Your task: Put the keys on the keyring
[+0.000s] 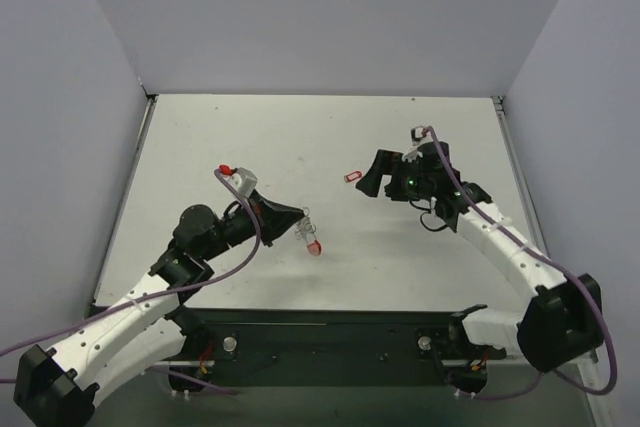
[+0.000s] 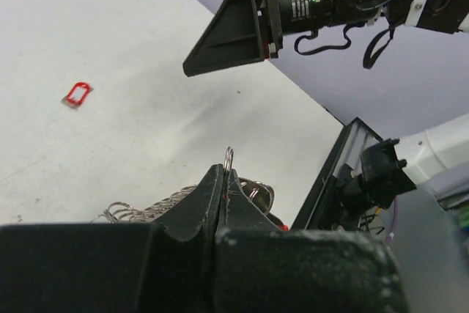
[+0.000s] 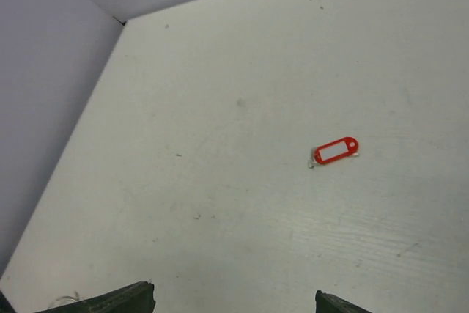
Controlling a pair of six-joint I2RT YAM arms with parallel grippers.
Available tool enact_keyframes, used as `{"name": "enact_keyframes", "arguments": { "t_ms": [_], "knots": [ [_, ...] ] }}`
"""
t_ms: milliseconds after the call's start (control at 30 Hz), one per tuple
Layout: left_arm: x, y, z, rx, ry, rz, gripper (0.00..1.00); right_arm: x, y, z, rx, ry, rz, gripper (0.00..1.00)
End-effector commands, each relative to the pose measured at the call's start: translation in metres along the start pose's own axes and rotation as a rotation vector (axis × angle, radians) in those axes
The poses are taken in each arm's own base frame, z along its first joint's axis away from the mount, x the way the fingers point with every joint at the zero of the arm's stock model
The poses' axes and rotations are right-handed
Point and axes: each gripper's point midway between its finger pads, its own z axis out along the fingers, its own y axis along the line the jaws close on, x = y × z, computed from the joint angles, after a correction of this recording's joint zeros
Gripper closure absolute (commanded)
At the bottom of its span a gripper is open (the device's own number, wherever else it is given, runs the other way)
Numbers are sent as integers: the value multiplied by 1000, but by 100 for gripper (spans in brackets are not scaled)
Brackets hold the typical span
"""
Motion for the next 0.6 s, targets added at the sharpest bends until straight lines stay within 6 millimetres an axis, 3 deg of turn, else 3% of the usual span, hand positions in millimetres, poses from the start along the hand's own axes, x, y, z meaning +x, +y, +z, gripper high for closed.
{"name": "enact_keyframes", "arguments": {
  "t_ms": [0,33,67,200,333,367,400,433,467,567],
  "knots": [
    [-28,15,-7,-28,-86,-91,100,-4,-24,25,142,74,-47,15],
    [-29,23,-8,-55,-87,-109,100,-13,-23,31,156,67,-74,15],
    [-27,32,-11,-82,-81,-132,100,-3,-31,42,192,123,-76,16],
    [-31,64,-25,-155,-108,-211,100,-5,-45,72,295,196,-97,20],
    [-31,72,-30,-167,-108,-224,100,-7,-56,101,405,247,-132,22],
    [-31,72,-31,-168,-106,-223,100,9,-69,111,447,313,-130,25],
    [-31,72,-31,-167,-104,-219,100,-3,-61,120,437,298,-139,33],
    [-32,73,-31,-171,-104,-219,100,1,-63,125,445,317,-137,37],
    [-30,73,-31,-170,-98,-221,100,9,-72,133,472,348,-131,40],
    [-31,74,-31,-171,-96,-217,100,10,-77,148,494,354,-116,42]
  ]
}}
